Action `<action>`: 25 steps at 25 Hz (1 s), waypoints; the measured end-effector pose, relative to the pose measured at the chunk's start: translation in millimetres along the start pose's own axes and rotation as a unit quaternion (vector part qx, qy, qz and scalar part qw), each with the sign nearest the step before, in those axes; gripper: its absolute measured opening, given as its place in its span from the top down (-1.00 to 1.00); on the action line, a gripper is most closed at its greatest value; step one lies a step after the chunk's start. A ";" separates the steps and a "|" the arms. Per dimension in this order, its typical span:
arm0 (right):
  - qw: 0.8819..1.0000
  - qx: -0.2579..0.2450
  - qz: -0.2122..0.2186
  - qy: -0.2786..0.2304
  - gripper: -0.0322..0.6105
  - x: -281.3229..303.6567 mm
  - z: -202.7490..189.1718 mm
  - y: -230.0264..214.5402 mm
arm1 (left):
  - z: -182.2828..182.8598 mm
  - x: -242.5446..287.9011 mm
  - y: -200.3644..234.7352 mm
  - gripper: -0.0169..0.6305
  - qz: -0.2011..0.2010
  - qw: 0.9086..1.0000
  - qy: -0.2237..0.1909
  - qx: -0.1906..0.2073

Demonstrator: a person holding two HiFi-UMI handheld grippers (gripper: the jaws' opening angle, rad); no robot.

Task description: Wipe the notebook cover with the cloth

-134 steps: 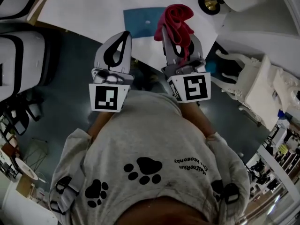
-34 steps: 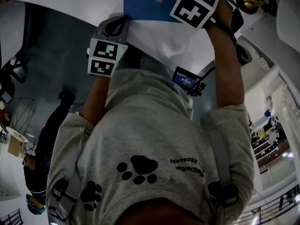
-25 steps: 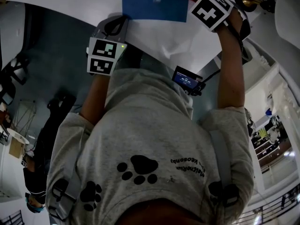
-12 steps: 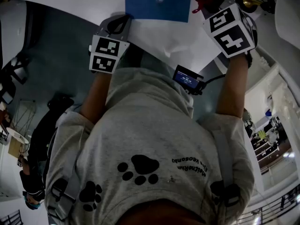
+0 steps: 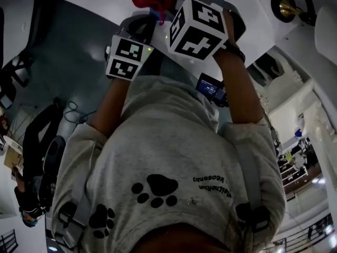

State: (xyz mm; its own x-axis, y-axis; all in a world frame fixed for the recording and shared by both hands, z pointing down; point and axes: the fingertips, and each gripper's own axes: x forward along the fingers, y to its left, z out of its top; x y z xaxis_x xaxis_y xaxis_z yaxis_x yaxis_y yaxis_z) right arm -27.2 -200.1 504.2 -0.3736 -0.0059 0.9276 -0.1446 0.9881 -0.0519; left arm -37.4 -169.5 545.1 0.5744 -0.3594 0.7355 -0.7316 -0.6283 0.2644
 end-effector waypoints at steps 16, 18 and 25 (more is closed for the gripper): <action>0.988 -0.031 0.041 0.147 0.73 42.3 -10.7 3.0 | -0.2 -1.3 1.5 0.95 0.001 1.000 -0.003 -0.015; 0.987 -0.026 0.043 0.155 0.73 38.8 -19.8 1.7 | -0.7 -2.4 2.3 0.95 0.002 1.000 -0.005 -0.016; 0.983 -0.001 0.030 0.182 0.74 21.1 -66.5 -4.3 | -1.0 -4.5 4.2 0.95 0.007 1.000 -0.003 -0.013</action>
State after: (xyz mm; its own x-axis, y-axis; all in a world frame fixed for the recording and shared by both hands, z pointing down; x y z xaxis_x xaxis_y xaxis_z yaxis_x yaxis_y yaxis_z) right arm 26.4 -194.3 548.6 -0.0284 0.1082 0.9937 -0.1294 0.9854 -0.1110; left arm -43.5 -169.8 543.5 0.5656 -0.3728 0.7356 -0.7496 -0.6044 0.2700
